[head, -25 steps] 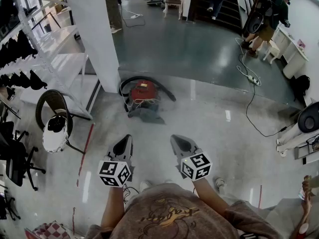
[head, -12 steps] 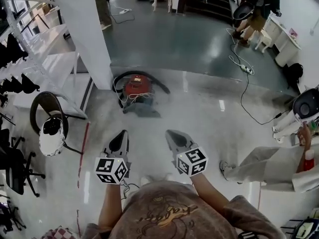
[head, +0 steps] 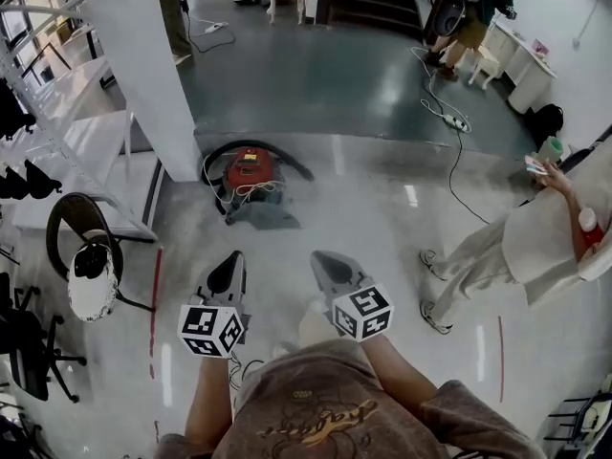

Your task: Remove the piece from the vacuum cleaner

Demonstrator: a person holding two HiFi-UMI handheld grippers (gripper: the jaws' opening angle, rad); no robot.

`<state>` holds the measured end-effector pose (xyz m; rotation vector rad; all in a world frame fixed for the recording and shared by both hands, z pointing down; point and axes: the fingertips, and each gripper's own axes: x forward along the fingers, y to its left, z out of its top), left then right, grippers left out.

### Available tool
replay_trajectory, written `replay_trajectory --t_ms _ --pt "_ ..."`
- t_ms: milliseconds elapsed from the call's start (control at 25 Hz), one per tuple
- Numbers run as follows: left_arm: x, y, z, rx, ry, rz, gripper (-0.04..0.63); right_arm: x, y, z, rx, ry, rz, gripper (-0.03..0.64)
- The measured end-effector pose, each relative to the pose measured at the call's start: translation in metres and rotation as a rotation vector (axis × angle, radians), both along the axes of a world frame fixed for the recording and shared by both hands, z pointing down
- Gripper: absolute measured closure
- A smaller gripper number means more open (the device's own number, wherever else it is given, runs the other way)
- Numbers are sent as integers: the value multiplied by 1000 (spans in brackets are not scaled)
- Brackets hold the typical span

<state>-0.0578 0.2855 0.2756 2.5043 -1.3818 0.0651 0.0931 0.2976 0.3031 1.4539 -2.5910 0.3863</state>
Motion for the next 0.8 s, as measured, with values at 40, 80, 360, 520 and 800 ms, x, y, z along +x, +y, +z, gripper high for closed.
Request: replay_trajectory --t_ms 40,80,360,520,800 --pt "0 0 0 0 2 1 593 0 0 0 0 0 1 617" --pt "-1 -2 0 0 4 1 594 0 -2 0 0 -1 4 617" --pt "1 -27 6 -4 3 -4 593 1 -29 9 -5 -8 2 617" --pt "1 -49 11 -7 4 -9 593 -2 -57 15 -5 -9 -8 617" --pt "-7 -110 12 -20 1 -30 594 -12 -123 19 -22 -16 -36 617"
